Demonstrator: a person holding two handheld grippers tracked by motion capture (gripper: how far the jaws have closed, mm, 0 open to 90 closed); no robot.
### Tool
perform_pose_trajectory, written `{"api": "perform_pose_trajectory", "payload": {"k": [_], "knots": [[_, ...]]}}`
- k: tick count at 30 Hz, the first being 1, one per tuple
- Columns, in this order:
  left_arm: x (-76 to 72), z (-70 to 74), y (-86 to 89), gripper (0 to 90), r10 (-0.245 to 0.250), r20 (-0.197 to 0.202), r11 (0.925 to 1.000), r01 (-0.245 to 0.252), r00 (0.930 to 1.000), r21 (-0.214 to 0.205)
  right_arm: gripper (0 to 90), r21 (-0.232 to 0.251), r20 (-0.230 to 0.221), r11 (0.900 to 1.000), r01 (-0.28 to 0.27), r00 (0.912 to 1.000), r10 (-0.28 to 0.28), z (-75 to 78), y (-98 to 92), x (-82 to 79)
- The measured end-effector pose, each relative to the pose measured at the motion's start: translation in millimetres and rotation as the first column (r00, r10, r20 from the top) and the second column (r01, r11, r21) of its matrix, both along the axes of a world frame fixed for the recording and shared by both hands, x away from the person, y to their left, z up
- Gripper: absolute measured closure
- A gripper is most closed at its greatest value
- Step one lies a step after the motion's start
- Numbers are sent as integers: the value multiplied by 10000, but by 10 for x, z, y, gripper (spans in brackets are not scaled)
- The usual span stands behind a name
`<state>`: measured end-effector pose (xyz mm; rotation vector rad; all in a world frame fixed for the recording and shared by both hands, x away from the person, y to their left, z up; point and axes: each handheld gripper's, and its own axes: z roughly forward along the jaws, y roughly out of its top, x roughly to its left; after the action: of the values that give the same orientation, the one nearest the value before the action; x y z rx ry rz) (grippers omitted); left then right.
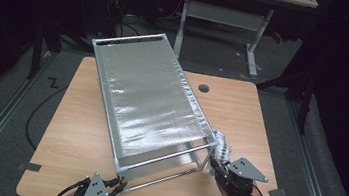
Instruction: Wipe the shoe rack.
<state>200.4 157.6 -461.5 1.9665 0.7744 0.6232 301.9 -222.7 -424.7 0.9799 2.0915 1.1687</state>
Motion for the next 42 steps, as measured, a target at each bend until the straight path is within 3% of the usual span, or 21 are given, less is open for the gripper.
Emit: {"api": "perform_pose_trajectory", "payload": {"k": [13,19,23,30,34,38,39,42], "knots": [[2,0,-10,787,-22,-17,10000,22,10000,-7,744,-665,-1206,9977,-104,9927,23,-341,14,98],[1,0,-11,788,-10,-25,10000,10,10000,-21,744,-1182,-2218,9924,-333,9751,63,-605,30,191],[0,0,-15,788,-33,-30,10000,33,10000,-32,744,-1249,-2413,9917,-309,9705,-2,-665,19,211],[1,0,-14,787,-63,-38,10000,63,10000,-37,742,-1320,-2376,9908,-298,9714,-25,-659,21,208],[20,0,-41,787,-331,-5,9995,331,9995,1,731,-1303,-2038,9915,-69,9788,-200,-570,-32,161],[57,0,-116,786,-638,42,9979,638,9980,60,730,-1283,-1439,9905,485,9873,-670,-450,-188,61],[57,0,-116,786,-638,42,9979,638,9980,60,730,-1283,-1439,9905,485,9873,-670,-450,-188,61],[104,0,-214,786,-1019,44,9948,1019,9948,56,730,-1030,-1299,9867,1259,9818,-1388,-388,-420,-29]]}}
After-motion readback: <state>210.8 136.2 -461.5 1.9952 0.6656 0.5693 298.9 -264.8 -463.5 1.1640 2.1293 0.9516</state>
